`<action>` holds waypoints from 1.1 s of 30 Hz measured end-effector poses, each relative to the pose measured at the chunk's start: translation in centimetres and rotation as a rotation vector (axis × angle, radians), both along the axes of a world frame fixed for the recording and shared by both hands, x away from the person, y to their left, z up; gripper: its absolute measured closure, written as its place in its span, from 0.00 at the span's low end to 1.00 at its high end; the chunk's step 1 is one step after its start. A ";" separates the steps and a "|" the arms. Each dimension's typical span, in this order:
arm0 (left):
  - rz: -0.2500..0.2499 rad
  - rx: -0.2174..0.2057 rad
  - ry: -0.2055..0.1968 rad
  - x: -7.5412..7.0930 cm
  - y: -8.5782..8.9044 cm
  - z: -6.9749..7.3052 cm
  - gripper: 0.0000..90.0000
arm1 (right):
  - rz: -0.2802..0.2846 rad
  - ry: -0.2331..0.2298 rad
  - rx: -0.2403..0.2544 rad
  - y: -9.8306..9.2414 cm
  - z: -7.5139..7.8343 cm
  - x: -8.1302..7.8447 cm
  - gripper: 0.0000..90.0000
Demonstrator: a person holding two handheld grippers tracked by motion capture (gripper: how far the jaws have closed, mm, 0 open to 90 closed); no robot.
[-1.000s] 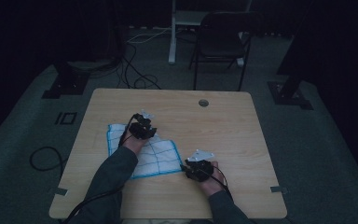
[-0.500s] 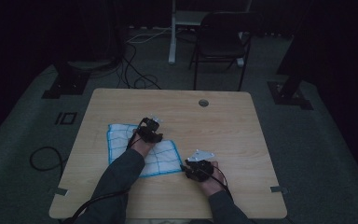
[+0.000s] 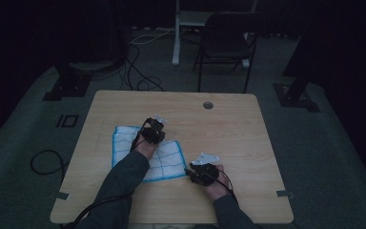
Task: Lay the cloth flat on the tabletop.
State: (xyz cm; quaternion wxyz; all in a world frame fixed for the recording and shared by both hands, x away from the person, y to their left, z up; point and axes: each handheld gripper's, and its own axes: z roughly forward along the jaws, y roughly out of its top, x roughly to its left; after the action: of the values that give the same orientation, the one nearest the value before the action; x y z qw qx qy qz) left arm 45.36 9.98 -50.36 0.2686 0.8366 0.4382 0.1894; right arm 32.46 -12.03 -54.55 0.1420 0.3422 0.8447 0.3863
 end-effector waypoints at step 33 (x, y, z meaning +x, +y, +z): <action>0.105 -0.379 -0.073 -8.8 8.5 0.2 0.94 | -0.065 -0.062 -0.017 -0.7 0.5 -0.1 0.73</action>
State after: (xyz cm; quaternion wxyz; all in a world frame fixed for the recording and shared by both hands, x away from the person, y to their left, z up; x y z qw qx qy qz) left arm 36.55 18.50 -50.16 0.4269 0.7396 0.4989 0.1476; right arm 32.39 -12.73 -54.01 0.1834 0.3560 0.8315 0.3849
